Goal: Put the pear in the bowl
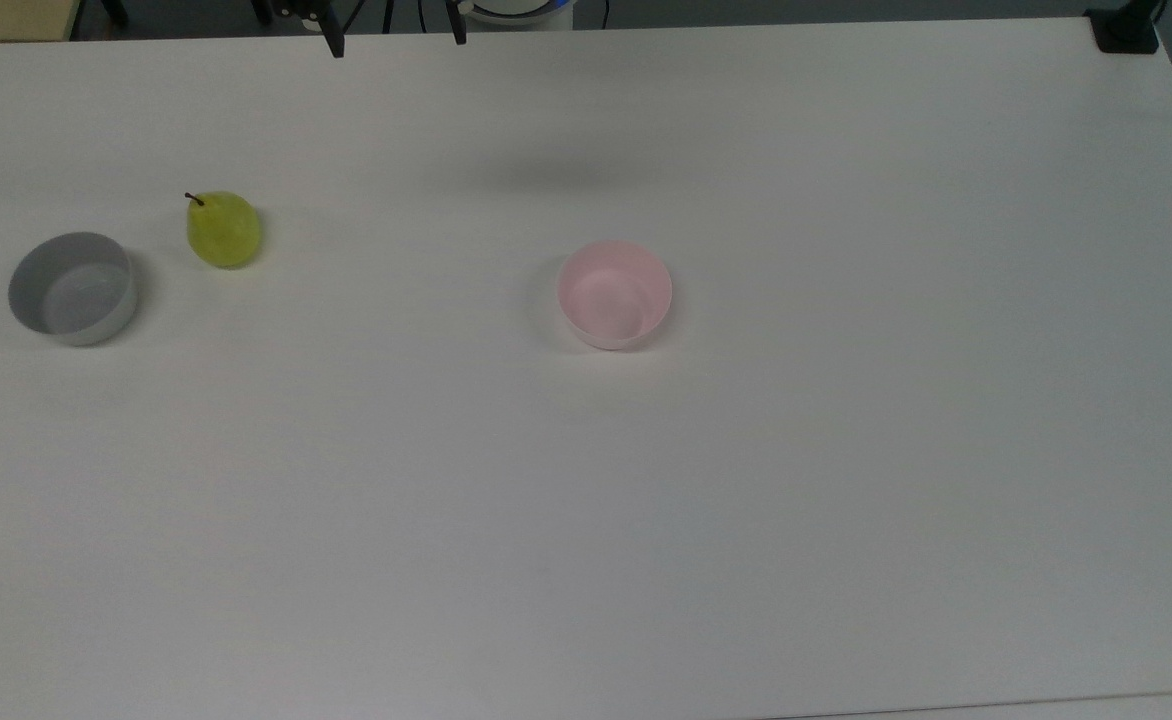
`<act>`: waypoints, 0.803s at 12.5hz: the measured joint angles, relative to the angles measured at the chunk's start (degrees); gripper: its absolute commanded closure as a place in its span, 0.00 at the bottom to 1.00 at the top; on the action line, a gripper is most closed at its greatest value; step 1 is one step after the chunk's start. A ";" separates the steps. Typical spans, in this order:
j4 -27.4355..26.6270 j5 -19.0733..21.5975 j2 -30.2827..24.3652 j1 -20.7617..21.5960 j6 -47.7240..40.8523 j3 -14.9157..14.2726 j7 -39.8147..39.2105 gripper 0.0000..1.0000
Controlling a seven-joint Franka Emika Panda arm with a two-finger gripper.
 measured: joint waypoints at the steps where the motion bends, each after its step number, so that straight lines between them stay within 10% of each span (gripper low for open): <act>1: 0.01 -0.29 -0.02 -0.14 0.00 -0.06 -1.30 0.00; 10: -0.13 -9.34 0.13 -4.37 -2.98 -4.80 -25.37 0.00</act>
